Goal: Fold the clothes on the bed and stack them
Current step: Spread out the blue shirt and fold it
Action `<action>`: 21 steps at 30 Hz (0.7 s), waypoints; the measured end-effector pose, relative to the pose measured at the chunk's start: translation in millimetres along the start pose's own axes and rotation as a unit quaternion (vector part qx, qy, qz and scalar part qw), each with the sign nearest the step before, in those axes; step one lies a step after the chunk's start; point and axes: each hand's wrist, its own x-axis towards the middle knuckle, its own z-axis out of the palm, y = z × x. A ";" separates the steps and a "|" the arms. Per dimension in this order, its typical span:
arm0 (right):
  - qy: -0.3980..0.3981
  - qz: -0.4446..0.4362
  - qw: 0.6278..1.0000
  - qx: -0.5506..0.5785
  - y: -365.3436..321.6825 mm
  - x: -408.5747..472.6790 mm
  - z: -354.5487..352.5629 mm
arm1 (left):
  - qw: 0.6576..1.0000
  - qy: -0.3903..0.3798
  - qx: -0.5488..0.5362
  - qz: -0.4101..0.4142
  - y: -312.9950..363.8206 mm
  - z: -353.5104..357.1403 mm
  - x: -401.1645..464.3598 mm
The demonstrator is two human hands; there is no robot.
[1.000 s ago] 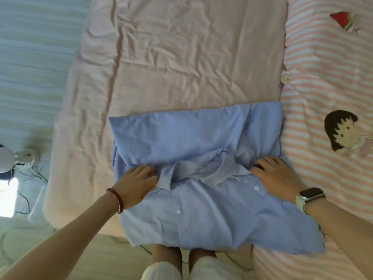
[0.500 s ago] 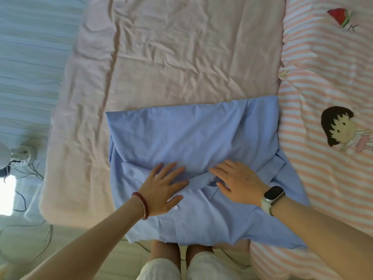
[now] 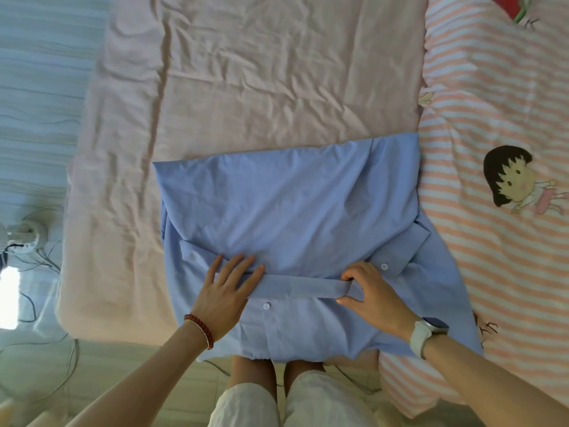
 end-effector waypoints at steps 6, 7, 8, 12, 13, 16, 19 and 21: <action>-0.075 -0.002 0.995 0.070 -5.3 0.6 -15.3 | 0.999 -0.040 0.004 0.017 -1.5 -3.5 -0.5; -0.081 0.014 0.992 0.096 -6.7 2.3 -16.7 | 0.999 -0.041 0.008 0.027 -1.4 -3.5 -0.8; -0.087 0.032 0.989 0.113 -8.1 4.2 -18.2 | 0.998 -0.047 0.012 0.033 -1.6 -3.1 -1.3; -0.154 0.038 0.986 0.057 -7.2 10.7 -26.3 | 0.995 -0.061 0.041 0.061 -4.5 -2.6 -3.5; -0.176 0.030 0.984 0.013 -5.2 12.4 -28.6 | 0.994 -0.064 0.050 0.067 -5.0 -3.2 -3.5; -0.198 0.035 0.973 -0.110 -0.1 23.2 -32.0 | 0.991 -0.101 0.068 0.064 0.2 -6.5 -2.0; -0.162 0.045 0.968 -0.184 4.6 33.3 -28.3 | 0.984 -0.164 0.058 0.031 12.1 -7.8 -0.9; -0.107 0.045 0.969 -0.219 6.0 29.6 -21.9 | 0.980 -0.196 0.043 0.001 16.3 -5.7 -2.3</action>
